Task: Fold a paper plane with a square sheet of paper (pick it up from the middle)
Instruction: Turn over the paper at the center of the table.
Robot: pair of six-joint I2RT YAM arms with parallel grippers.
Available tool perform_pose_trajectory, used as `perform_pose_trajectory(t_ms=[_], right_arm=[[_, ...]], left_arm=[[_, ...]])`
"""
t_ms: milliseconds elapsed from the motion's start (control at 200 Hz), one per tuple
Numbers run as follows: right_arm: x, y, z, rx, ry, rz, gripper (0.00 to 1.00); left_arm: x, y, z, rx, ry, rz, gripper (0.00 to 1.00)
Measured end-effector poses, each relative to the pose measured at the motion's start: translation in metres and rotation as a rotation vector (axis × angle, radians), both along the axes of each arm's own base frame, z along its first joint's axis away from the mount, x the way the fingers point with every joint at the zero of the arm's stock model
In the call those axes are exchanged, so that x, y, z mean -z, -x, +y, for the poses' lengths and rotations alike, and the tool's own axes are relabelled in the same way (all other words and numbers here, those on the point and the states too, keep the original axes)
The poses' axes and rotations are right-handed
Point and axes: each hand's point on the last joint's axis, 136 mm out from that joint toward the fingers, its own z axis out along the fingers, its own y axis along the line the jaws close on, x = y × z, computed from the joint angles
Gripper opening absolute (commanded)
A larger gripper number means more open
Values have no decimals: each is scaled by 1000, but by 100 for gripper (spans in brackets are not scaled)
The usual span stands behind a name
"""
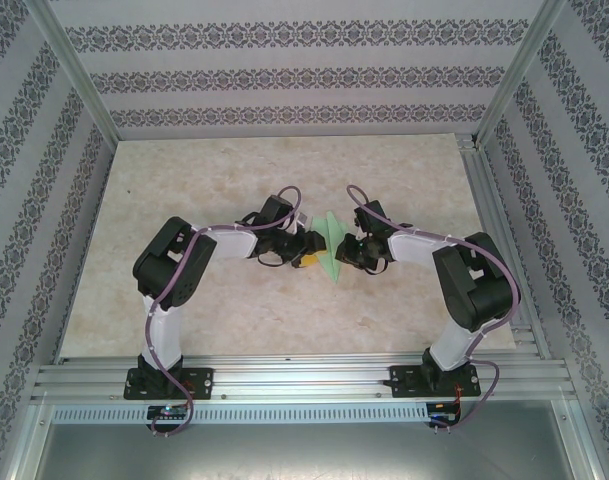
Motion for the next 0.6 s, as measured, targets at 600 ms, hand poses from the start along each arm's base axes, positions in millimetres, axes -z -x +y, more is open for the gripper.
perform_pose_trajectory(t_ms=[600], right_arm=[[0, -1, 0, 3, -30, 4, 22]], left_arm=[[10, 6, 11, -19, -122, -5, 58]])
